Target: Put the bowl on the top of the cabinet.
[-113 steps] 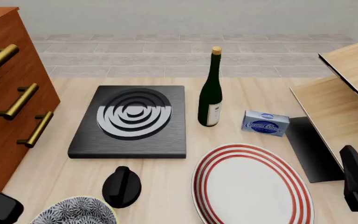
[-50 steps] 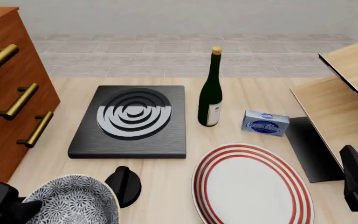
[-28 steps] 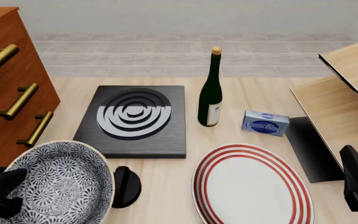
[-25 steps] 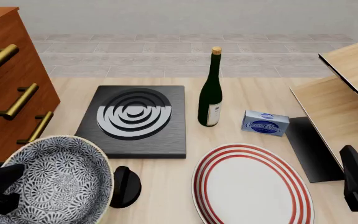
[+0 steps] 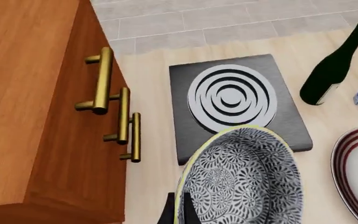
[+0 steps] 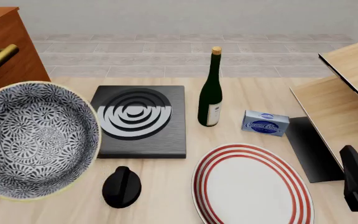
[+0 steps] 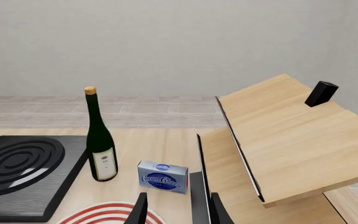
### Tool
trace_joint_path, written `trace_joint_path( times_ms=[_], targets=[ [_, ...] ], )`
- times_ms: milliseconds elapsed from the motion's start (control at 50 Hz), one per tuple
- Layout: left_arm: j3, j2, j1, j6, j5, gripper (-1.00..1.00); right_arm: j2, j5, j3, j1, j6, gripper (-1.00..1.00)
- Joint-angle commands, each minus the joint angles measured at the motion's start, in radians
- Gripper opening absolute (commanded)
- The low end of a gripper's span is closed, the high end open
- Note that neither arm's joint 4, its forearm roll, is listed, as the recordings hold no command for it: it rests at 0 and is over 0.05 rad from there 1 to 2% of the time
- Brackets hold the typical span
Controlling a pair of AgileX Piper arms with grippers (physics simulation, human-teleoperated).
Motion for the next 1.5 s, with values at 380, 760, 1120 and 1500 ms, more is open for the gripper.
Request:
trace_joint_path(
  times_ms=[380,760,1120,1500],
  targets=[
    [-0.238,0.076,0.121,-0.144,-0.031,-1.0,0.0,0.0,0.0,0.0,0.0,1.0],
    [-0.358,0.124,0.262,-0.206,-0.098,-1.0,0.0,0.0,0.0,0.0,0.0,1.0],
    [-0.485,0.165,0.374,-0.315,-0.14,-1.0,0.0,0.0,0.0,0.0,0.0,1.0],
    [-0.514,0.256,0.516,-0.46,-0.193,-1.0,0.0,0.0,0.0,0.0,0.0,1.0]
  ],
)
